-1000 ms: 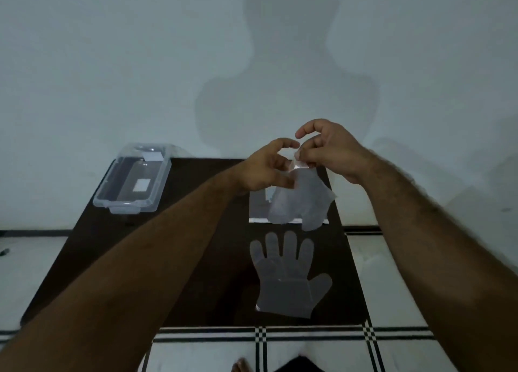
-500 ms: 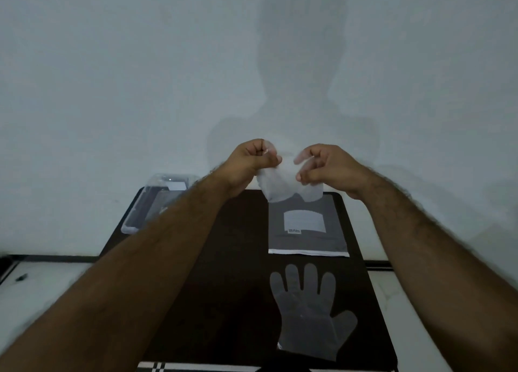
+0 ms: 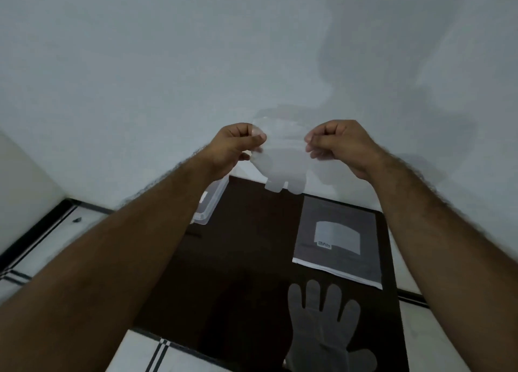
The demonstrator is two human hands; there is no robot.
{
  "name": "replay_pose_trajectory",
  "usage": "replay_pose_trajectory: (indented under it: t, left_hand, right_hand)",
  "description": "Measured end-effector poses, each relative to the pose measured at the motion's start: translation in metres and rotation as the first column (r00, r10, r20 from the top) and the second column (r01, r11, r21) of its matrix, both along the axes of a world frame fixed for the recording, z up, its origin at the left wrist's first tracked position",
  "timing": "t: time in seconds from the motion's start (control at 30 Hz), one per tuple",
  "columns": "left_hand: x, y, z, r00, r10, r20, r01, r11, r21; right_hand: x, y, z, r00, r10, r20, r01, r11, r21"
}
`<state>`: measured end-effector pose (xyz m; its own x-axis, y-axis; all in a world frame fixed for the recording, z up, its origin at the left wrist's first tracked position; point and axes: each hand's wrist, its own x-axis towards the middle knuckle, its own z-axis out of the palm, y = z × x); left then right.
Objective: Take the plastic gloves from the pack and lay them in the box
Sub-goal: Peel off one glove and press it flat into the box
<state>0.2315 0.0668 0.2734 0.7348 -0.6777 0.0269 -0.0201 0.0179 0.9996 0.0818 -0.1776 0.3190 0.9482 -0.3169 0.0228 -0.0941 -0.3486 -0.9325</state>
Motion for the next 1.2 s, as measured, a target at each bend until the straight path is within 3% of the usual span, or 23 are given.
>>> replay_pose_trajectory:
  t: [0.3, 0.53, 0.77, 1.07, 1.2]
  left_hand:
    - [0.092, 0.059, -0.017, 0.989, 0.115, 0.095, -0.129, 0.979, 0.156]
    - [0.199, 0.099, -0.046, 0.986, 0.081, 0.147, -0.116, 0.963, 0.245]
    - [0.294, 0.109, -0.078, 0.947, 0.050, 0.317, -0.137, 0.957, 0.257]
    - [0.326, 0.141, -0.084, 0.734, -0.057, 0.676, -0.107, 0.974, 0.198]
    - [0.315, 0.165, -0.100, 0.643, -0.099, 0.759, -0.117, 0.967, 0.225]
  right_hand:
    - [0.107, 0.040, -0.025, 0.999, 0.047, -0.013, -0.048, 0.999, -0.011]
    - [0.217, 0.088, -0.067, 0.996, -0.066, -0.057, 0.064, 0.997, -0.048]
    - [0.295, 0.121, -0.094, 0.987, -0.148, 0.058, 0.157, 0.964, -0.215]
    - [0.309, 0.148, -0.084, 0.992, -0.047, 0.116, 0.090, 0.910, -0.405]
    - [0.289, 0.169, -0.097, 0.995, 0.013, 0.103, 0.036, 0.888, -0.458]
